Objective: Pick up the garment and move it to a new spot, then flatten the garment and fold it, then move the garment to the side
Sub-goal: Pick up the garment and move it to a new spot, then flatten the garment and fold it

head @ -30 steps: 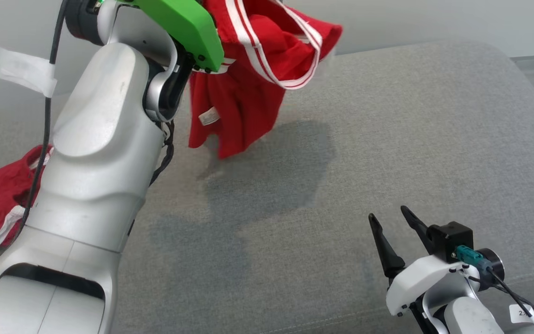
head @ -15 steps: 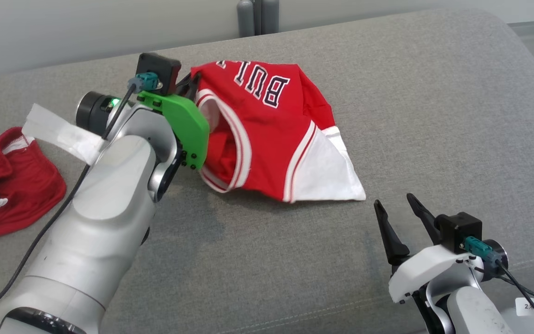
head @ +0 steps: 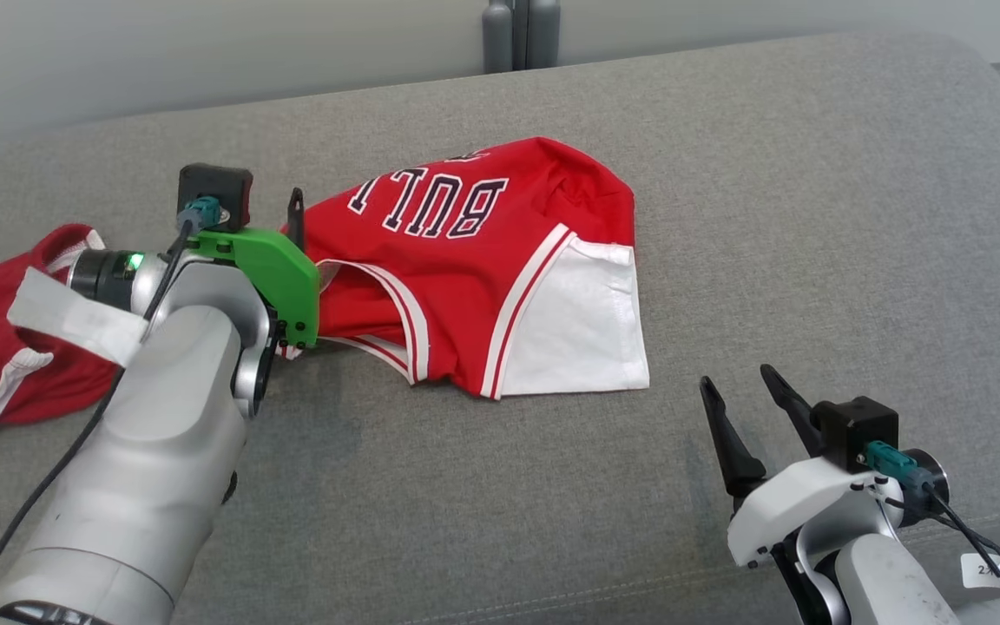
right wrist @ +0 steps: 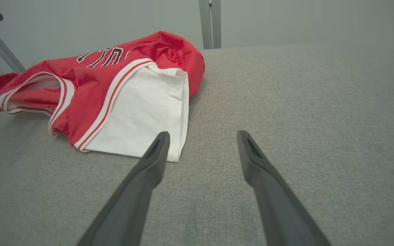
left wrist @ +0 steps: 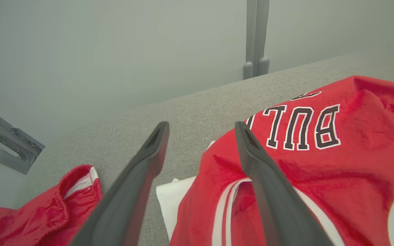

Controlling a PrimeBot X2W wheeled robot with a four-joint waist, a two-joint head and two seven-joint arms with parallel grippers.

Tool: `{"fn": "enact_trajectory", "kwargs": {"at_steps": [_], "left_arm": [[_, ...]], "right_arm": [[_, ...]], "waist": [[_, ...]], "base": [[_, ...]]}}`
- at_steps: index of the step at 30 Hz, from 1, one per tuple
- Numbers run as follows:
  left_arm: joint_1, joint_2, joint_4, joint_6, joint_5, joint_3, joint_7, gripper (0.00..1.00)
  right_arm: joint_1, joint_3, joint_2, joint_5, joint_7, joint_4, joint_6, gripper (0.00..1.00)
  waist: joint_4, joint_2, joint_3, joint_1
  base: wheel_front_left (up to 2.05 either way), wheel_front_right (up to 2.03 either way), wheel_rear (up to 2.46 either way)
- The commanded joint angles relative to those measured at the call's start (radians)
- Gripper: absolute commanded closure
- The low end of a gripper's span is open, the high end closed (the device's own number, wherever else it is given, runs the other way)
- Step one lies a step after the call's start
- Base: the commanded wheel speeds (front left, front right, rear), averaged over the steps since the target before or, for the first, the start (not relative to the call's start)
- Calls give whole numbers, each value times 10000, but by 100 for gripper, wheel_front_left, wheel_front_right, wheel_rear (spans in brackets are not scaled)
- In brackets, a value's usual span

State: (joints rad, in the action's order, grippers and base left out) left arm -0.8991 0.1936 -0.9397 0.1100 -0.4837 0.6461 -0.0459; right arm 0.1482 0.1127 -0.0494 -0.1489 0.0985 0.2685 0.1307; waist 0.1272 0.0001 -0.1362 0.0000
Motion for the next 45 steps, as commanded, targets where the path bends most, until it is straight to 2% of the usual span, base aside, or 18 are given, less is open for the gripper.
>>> {"fn": "enact_trajectory", "kwargs": {"at_steps": [1,8,13,21,25,34,38,39,40,41,45], "left_arm": [[293,-101,-107,-115,-297,-188,-81,0],[1791,-880,185,-1125,-1559,-446,399,0],[2900,-1239,792,-1146,-2321,-556,602,0],[3899,-1379,1629,-691,-2766,-177,947,0],[4128,-1399,1930,-284,-3105,12,1242,0],[3821,-1402,2111,854,-3691,215,1010,0],[3663,-1403,1985,1063,-3828,284,850,0],[3637,-1403,1957,1072,-3867,319,840,23],[3593,-1403,1950,1043,-3895,366,783,71],[3545,-1403,1946,985,-3917,419,749,100],[3406,-1404,1907,898,-3948,499,570,100]], "right_arm": [[-77,-56,-21,71,-12,37,1,0],[-442,-304,-20,168,-126,-32,1,0],[-624,-366,-20,218,-238,-230,1,0],[-570,-416,-18,309,-387,-500,1,0],[-461,-483,-18,335,-364,-604,1,0],[-293,-484,-18,173,-203,-575,1,0],[-174,-464,-18,138,-138,-516,1,0],[-157,-465,-18,126,-129,-497,1,0],[-141,-470,-17,119,-102,-475,1,0],[-117,-477,-17,112,-80,-457,1,0],[-66,-528,-18,78,-40,-374,1,0]], "waist": [[-129,-1,236,0],[-280,-1,823,0],[-23,-1,904,0],[612,-1,574,0],[919,-1,299,0],[1297,-1,-210,0],[1354,-1,-357,0],[1357,-1,-384,0],[1352,-1,-406,0],[1338,-1,-421,0],[1233,-1,-395,0]], "base": [[0,0,0],[0,0,0],[0,0,0],[0,0,0],[0,0,0],[0,0,0],[0,0,0],[0,0,0],[0,0,0],[0,0,0],[0,0,0]]}}
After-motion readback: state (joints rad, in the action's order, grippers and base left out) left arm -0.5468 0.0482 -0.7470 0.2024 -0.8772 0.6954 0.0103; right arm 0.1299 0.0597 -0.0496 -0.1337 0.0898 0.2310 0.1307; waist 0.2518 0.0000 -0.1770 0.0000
